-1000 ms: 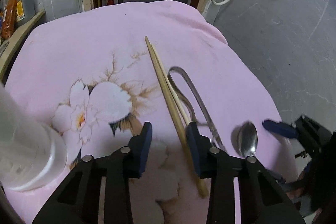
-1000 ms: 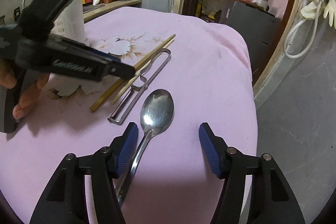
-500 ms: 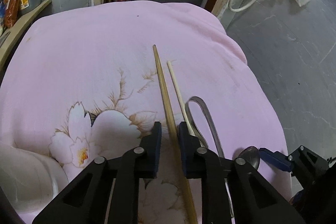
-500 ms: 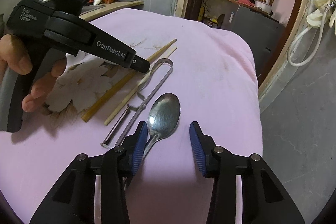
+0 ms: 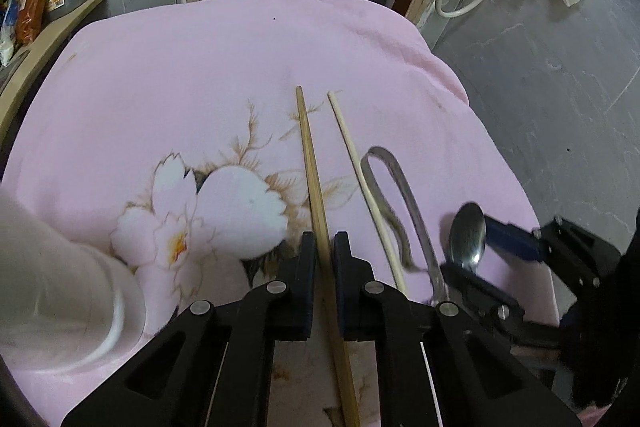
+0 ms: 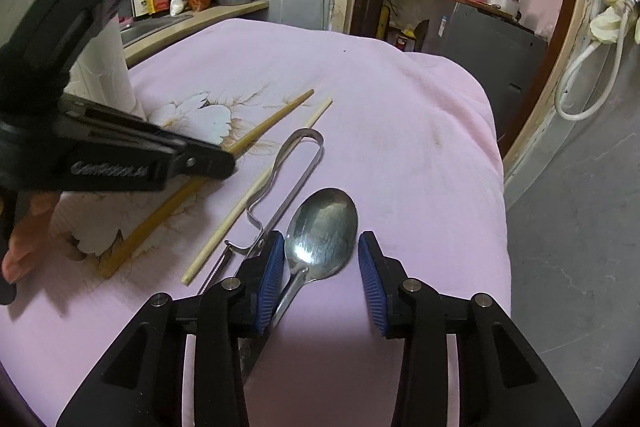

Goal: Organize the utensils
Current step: 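Close the left tool on a chopstick while the right tool grasps the metal spoon, then lift the chopstick and spoon and carry them over the white caddy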

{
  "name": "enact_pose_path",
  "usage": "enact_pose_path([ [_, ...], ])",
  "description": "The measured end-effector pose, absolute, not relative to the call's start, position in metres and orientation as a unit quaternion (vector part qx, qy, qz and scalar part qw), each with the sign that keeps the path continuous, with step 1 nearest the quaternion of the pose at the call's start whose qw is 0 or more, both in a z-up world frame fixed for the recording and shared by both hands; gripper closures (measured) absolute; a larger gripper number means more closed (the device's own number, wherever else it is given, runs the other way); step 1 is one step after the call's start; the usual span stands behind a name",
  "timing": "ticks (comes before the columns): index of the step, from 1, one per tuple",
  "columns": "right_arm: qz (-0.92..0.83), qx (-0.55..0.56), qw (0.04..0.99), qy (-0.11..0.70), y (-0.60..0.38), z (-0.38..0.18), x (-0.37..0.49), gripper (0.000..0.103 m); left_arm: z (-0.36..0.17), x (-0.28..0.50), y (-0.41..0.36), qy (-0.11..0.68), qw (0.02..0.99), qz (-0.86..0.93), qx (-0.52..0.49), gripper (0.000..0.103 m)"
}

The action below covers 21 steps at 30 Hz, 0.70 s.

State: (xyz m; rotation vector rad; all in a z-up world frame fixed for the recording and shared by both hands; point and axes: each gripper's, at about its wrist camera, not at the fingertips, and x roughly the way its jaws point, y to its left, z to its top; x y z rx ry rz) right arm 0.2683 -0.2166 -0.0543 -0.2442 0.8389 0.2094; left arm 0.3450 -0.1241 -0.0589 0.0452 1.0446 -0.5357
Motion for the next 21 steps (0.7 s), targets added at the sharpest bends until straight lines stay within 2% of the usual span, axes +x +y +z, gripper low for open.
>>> enact_pose_path([
  [8, 0.101, -0.113, 0.898, 0.414, -0.212, -0.059, 0.275, 0.063, -0.057, 0.35, -0.129, 0.515, 0.819, -0.251, 0.031, 0.096],
  [12, 0.102, -0.112, 0.9, 0.408, -0.21, -0.058, 0.272, 0.074, -0.056, 0.347, -0.129, 0.51, 0.822, -0.249, 0.039, 0.096],
  [21, 0.087, -0.116, 0.924, 0.353, -0.211, -0.043, 0.252, 0.075, -0.056, 0.316, -0.111, 0.46, 0.847, -0.267, -0.014, 0.099],
])
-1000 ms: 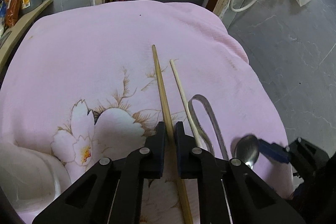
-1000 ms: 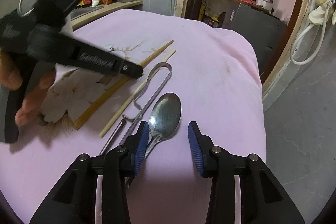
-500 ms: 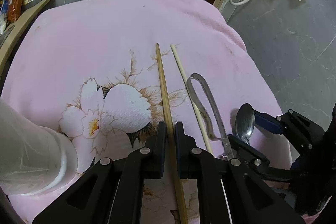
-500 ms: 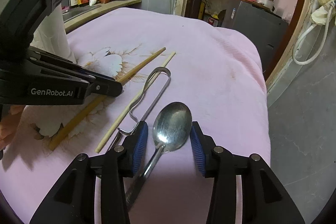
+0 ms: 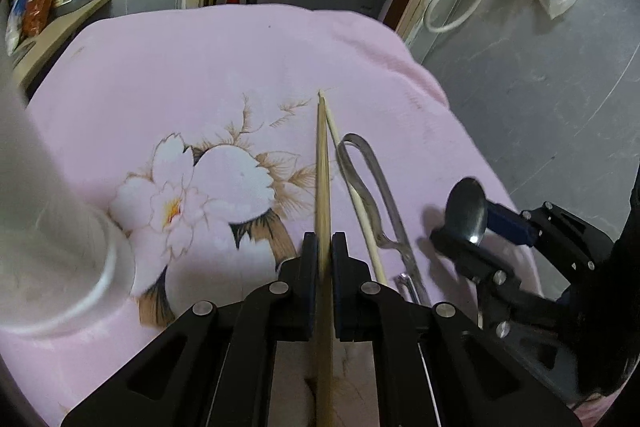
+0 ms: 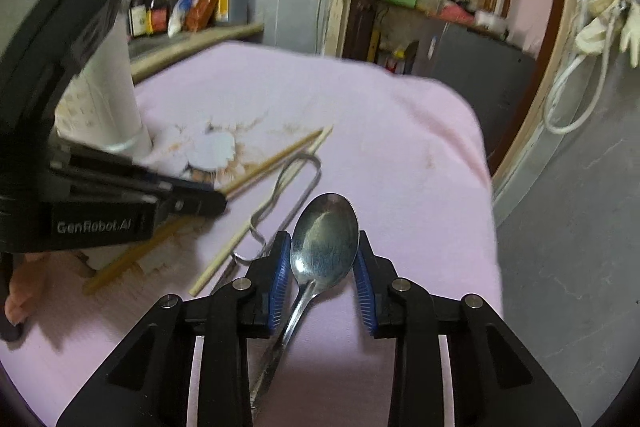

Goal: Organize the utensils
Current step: 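Lift the chopstick and spoon and carry them over the white caddy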

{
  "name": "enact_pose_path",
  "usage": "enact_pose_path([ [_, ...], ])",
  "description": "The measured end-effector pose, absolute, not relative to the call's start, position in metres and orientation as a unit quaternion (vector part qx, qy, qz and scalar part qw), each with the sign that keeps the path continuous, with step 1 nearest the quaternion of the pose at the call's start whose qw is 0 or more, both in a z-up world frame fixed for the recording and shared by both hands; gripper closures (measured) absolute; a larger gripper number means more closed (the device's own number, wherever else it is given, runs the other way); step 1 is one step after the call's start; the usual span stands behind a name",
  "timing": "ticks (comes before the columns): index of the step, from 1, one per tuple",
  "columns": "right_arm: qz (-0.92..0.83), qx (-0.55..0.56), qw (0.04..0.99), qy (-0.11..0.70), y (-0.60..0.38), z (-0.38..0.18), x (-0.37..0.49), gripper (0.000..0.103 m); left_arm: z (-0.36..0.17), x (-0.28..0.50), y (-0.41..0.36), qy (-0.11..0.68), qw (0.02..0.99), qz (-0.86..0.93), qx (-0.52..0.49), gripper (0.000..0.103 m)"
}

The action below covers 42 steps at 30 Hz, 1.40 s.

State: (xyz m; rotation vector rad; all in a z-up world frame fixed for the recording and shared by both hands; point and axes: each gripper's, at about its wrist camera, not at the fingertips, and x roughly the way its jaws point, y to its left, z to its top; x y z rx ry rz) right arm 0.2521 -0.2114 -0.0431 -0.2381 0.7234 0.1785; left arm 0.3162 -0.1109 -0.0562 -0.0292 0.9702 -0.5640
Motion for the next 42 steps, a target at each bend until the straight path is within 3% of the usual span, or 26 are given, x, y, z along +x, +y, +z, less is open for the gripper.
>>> enact_pose_path([
  [8, 0.072, -0.154, 0.957, 0.233, -0.198, -0.019, 0.214, 0.075, -0.029, 0.282, -0.091, 0.37, 0.889, -0.265, -0.048, 0.099],
  [15, 0.046, -0.174, 0.977, 0.119, -0.188, -0.003, 0.185, 0.075, -0.003, 0.242, -0.066, 0.225, 0.938, -0.243, -0.104, 0.099],
  [26, 0.052, -0.127, 0.99, 0.004, -0.174, 0.044, 0.172, 0.075, 0.033, 0.183, -0.051, 0.034, 0.97, -0.222, -0.087, 0.099],
  [42, 0.107, -0.025, 0.988, -0.106, -0.123, 0.1, 0.207, 0.075, 0.087, 0.183, 0.046, -0.052, 0.97, -0.166, -0.169, 0.099],
])
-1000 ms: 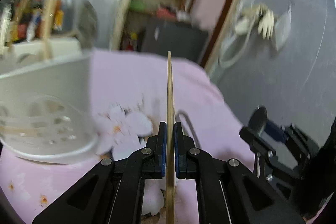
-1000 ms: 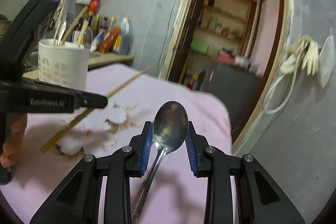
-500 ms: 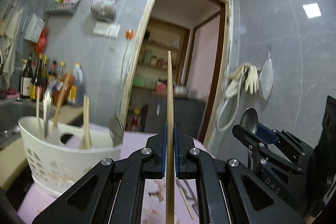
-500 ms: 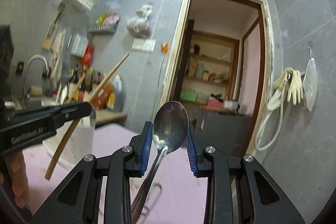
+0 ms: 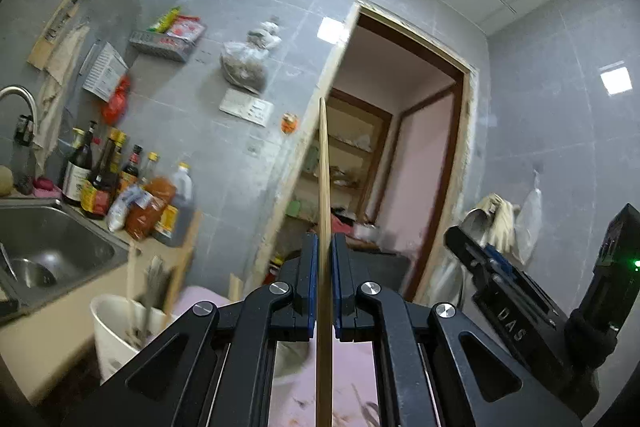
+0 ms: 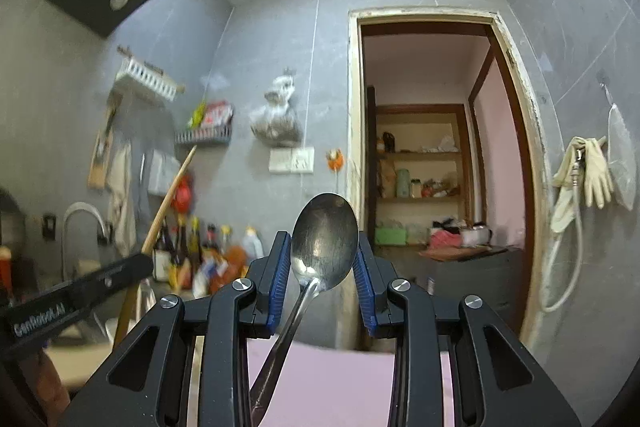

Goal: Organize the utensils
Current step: 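Lift the chopstick and spoon and carry them over the white caddy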

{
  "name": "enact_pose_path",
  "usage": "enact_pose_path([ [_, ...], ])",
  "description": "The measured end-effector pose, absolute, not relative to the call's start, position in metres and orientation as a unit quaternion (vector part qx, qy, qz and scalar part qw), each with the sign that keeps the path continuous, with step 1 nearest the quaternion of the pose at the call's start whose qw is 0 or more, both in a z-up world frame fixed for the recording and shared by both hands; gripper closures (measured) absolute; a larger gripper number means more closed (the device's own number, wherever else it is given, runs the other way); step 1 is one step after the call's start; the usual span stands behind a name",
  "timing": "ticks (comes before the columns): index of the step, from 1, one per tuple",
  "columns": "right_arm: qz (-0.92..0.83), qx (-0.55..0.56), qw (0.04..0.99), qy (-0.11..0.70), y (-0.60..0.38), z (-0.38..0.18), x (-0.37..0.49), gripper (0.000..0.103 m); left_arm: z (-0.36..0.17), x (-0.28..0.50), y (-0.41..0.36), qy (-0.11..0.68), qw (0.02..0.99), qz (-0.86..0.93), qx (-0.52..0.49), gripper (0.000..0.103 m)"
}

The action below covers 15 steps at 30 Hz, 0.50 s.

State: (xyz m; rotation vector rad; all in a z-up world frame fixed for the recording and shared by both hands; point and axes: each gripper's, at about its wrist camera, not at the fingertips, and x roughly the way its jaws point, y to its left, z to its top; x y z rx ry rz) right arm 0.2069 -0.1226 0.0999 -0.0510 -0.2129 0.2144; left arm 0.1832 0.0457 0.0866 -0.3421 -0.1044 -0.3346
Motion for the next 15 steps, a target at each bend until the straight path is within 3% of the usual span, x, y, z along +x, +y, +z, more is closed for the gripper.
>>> enact_pose_path([
  [15, 0.127, -0.016, 0.981, -0.145, -0.061, 0.078, 0.249, 0.075, 0.074, 0.233, 0.134, -0.084, 0.972, -0.05, -0.216, 0.099],
])
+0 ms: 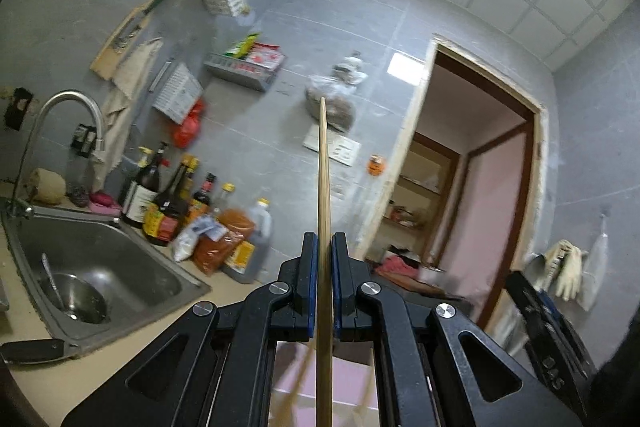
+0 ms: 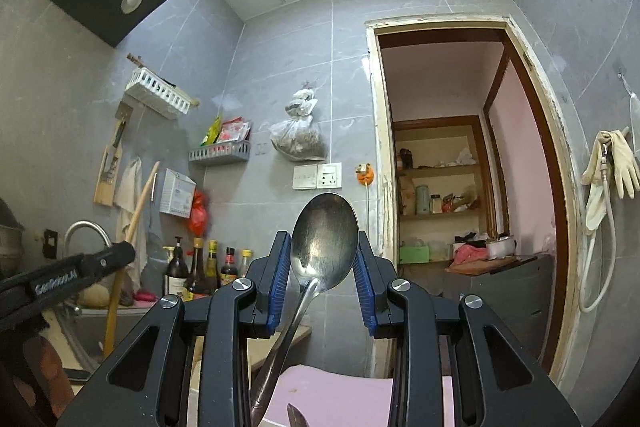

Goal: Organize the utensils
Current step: 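Lift the chopstick and spoon and carry them over the white caddy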

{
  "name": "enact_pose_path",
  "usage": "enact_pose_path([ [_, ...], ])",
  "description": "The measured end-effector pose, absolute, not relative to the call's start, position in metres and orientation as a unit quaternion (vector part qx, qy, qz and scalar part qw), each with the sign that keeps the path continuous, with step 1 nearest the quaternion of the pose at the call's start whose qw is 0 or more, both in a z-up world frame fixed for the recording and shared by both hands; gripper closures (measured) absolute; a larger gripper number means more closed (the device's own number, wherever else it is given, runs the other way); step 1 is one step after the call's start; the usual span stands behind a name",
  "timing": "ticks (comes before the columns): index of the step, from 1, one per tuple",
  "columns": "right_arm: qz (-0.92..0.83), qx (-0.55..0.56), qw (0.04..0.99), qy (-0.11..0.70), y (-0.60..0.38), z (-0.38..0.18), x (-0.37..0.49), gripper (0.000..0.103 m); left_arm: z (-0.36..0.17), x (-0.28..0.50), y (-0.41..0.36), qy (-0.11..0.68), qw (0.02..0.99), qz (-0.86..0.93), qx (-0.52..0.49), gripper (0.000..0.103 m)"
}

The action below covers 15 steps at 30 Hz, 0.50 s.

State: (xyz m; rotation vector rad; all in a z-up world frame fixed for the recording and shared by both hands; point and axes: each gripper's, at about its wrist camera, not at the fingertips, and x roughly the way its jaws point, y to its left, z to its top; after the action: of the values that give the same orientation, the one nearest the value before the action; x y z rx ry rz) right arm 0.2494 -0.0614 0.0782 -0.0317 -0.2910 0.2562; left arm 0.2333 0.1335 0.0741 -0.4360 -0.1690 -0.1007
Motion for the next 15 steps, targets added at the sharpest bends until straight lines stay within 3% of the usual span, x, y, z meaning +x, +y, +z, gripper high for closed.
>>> enact_pose_path([
  [15, 0.117, -0.068, 0.977, -0.166, -0.036, 0.048, 0.26, 0.075, 0.042, 0.259, 0.143, -0.082, 0.971, -0.001, -0.226, 0.099],
])
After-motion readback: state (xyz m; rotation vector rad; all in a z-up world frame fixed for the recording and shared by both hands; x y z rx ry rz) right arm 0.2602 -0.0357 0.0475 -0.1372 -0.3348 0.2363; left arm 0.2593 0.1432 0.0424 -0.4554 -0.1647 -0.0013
